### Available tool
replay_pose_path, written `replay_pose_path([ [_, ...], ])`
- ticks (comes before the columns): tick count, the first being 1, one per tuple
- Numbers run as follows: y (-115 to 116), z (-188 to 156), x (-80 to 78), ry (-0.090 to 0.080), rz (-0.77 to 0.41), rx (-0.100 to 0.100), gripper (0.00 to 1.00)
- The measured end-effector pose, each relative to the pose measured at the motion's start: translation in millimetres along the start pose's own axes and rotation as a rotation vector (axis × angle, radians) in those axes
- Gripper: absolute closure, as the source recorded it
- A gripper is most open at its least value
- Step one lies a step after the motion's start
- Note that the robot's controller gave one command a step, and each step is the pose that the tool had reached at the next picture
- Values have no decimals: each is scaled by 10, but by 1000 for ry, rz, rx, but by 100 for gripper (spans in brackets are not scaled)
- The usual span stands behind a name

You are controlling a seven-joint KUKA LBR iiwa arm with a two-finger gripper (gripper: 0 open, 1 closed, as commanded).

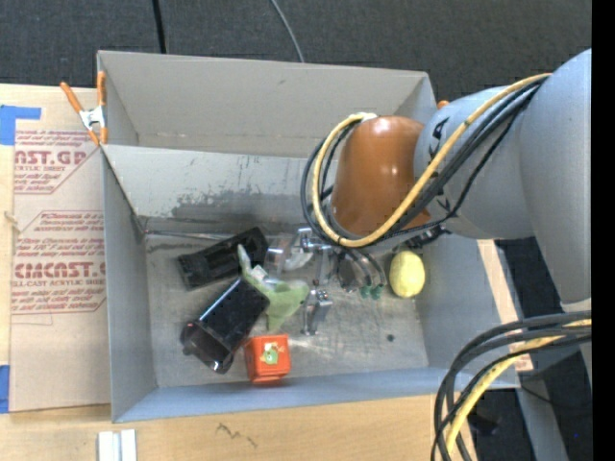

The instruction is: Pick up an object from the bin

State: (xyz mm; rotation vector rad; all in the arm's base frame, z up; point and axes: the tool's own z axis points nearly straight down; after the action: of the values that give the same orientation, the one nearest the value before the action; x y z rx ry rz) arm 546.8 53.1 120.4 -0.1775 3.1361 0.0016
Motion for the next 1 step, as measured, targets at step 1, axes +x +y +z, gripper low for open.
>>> replay_pose_path([
  [1,-125,401,82,-9,-17,-2,0],
])
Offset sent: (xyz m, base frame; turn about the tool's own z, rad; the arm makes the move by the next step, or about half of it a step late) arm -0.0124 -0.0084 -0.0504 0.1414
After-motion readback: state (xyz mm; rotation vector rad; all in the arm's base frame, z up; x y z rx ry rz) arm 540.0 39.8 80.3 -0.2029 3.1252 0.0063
